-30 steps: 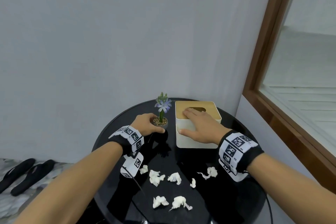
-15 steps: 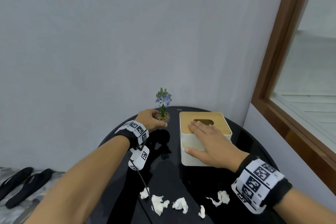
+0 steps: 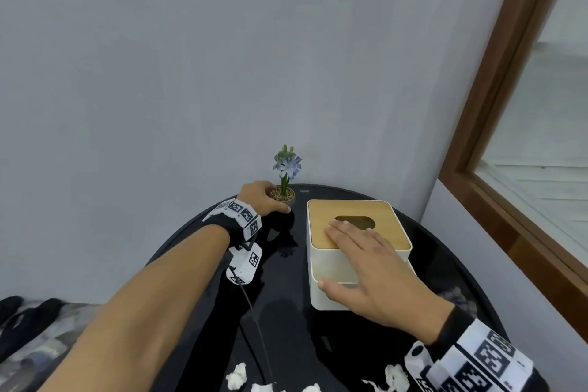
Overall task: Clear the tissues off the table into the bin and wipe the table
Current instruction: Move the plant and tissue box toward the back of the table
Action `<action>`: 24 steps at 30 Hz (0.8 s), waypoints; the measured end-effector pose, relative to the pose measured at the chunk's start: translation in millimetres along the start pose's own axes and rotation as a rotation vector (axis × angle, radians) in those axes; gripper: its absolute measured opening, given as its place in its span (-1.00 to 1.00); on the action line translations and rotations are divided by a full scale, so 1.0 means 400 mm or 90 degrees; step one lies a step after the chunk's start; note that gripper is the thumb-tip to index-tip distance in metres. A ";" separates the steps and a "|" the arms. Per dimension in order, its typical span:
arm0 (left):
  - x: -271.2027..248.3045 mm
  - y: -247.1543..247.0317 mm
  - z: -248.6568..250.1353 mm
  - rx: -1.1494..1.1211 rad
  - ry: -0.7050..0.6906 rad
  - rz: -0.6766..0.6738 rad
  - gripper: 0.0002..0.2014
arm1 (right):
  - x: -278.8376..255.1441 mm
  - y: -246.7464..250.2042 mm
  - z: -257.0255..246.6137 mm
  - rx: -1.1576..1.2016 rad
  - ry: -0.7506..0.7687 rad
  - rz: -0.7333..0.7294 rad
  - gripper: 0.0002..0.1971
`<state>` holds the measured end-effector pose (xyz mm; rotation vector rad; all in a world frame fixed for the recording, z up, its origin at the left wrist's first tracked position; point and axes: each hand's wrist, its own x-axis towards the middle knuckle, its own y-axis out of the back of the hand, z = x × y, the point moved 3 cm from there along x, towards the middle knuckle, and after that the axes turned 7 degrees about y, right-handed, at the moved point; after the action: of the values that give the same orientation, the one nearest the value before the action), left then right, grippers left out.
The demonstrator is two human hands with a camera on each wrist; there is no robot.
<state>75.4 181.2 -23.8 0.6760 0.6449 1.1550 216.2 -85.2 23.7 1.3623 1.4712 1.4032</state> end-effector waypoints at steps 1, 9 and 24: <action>0.006 -0.001 0.003 -0.001 -0.002 -0.002 -0.32 | 0.001 -0.001 0.000 0.004 0.000 0.001 -0.20; 0.035 -0.006 -0.001 -0.034 0.003 -0.017 -0.28 | -0.003 0.002 0.001 -0.007 -0.012 -0.014 -0.21; 0.028 -0.005 -0.010 -0.054 0.038 -0.025 -0.28 | -0.004 -0.001 0.006 0.014 -0.011 -0.007 -0.21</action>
<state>76.7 191.9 -28.9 0.5565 0.6538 1.1629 218.8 -86.0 22.7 1.3743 1.4844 1.3700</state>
